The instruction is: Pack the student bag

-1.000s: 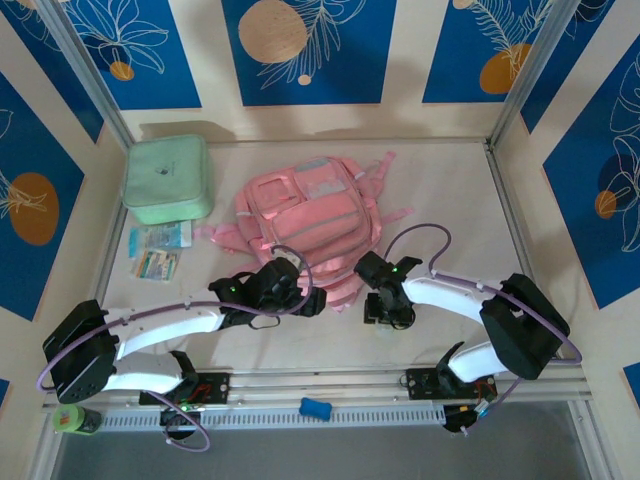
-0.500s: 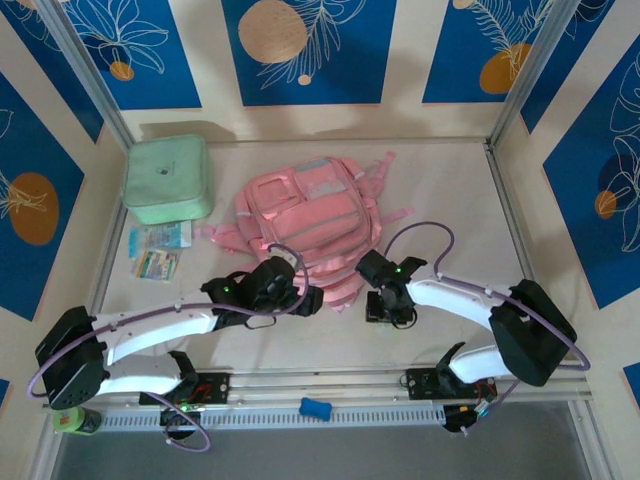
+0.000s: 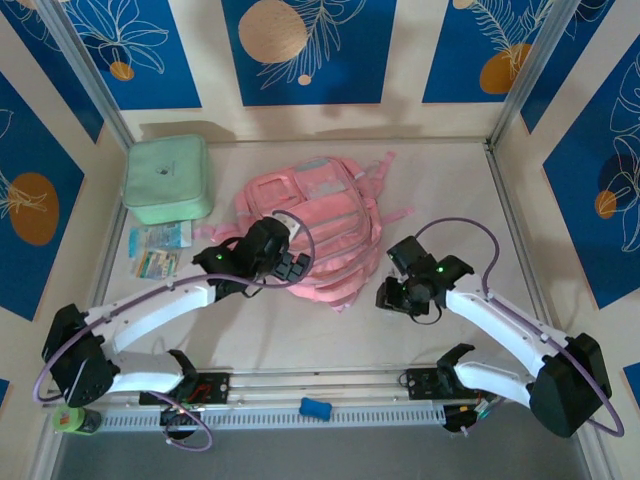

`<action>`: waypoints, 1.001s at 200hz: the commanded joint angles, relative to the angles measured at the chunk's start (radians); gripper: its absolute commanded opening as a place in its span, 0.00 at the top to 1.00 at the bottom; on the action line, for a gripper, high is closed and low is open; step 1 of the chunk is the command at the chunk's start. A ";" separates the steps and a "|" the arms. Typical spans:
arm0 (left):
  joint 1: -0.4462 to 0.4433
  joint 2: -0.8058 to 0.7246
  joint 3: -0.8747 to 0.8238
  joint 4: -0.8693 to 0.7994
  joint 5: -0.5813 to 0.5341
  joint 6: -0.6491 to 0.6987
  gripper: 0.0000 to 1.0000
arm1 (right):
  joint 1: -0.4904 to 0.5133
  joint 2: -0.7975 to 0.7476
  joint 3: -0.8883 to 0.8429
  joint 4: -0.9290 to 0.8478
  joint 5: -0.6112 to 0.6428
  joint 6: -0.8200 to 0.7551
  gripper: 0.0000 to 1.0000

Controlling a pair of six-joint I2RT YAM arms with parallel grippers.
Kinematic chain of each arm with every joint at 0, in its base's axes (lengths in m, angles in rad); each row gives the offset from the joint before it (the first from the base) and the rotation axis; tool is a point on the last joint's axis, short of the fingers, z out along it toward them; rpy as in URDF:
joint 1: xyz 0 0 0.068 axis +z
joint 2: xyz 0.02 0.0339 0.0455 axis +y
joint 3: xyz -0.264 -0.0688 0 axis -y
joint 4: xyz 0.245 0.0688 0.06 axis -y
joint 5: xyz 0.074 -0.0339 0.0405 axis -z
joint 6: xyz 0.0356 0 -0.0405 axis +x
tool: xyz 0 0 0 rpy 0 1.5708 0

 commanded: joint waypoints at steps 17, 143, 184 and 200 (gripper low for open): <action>0.062 0.102 0.106 0.036 0.109 0.230 0.01 | -0.031 -0.014 0.052 -0.045 -0.093 -0.072 0.57; 0.109 0.332 0.274 0.054 0.181 0.412 0.26 | -0.095 -0.033 0.058 -0.044 -0.168 -0.130 0.56; 0.132 0.366 0.318 0.008 0.194 0.399 0.38 | -0.097 -0.029 0.065 -0.032 -0.190 -0.127 0.57; 0.124 0.366 0.296 0.027 0.223 0.405 0.44 | -0.098 -0.026 0.068 -0.025 -0.190 -0.128 0.56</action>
